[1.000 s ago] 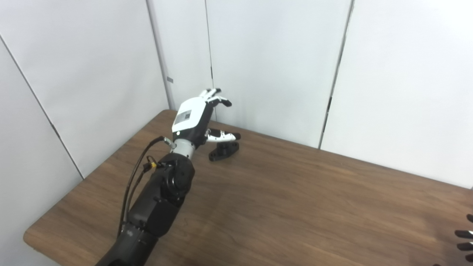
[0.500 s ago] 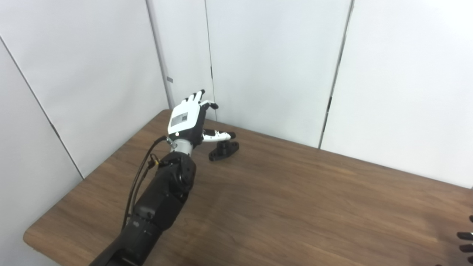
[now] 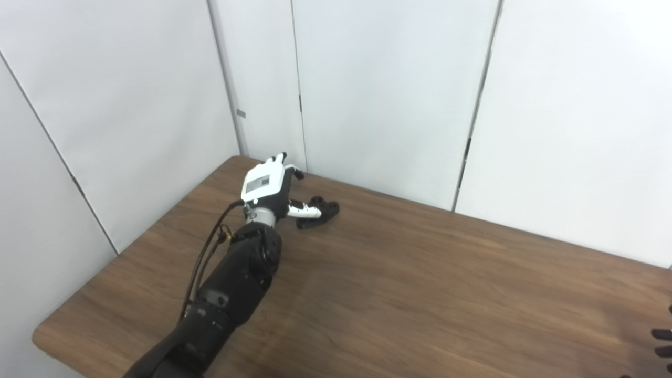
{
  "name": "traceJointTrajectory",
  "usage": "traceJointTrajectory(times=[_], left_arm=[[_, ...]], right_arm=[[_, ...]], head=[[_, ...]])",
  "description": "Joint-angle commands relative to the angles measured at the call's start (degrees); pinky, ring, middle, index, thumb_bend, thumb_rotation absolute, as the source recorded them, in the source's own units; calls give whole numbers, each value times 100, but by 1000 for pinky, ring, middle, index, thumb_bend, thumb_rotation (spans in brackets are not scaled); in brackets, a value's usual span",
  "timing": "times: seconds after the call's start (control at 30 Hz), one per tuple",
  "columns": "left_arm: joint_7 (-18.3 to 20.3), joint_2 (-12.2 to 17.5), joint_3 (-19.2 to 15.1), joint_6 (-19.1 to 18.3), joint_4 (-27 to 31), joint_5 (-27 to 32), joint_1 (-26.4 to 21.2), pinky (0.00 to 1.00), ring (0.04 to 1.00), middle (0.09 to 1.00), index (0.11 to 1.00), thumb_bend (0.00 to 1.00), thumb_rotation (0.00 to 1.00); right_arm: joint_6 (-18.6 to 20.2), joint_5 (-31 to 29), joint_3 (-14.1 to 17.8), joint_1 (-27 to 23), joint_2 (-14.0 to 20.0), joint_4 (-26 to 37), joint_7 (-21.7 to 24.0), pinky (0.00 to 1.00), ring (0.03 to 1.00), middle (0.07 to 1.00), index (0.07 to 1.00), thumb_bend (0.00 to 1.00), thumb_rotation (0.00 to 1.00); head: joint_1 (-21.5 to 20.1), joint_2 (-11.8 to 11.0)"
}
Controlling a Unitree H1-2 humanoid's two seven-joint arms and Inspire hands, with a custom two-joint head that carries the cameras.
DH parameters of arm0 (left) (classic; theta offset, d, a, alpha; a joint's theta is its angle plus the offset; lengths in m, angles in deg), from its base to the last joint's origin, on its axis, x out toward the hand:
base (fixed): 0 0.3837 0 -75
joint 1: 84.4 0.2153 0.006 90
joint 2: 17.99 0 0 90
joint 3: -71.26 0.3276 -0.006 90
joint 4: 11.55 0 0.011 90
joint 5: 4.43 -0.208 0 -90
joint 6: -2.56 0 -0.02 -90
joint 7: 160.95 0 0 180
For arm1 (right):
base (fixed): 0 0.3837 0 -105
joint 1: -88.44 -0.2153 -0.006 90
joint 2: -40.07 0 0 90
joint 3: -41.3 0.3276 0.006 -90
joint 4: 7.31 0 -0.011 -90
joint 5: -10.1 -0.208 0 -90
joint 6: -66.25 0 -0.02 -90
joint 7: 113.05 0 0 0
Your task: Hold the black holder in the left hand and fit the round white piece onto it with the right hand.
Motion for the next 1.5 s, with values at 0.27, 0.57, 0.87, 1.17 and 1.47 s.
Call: traceJointTrajectory(times=[0.27,0.57,0.87,1.17,1.47], left_arm=[[-101,218,113,32,-374,155,-429,1000,1000,1000,724,1000,367],[-234,161,163,294,-758,480,-477,1000,1000,1000,695,1000,355],[-449,96,206,560,-1090,739,-552,1000,1000,1000,670,1000,322],[-689,-107,161,768,-1780,1130,-691,1000,1000,996,662,964,328],[-709,-263,240,1137,-2260,1556,-736,1000,1000,939,585,855,233]], right_arm=[[0,-107,153,-79,96,343,75,492,602,685,833,611,200],[140,-30,177,-43,89,482,144,501,604,687,833,606,216],[148,-27,174,12,92,516,132,494,604,687,836,602,191],[266,-15,186,106,100,695,181,498,604,689,843,602,183],[437,-29,271,196,105,912,247,493,599,687,838,597,184]], head=[[-47,61],[-99,93],[-149,132],[-199,200],[-247,272]])
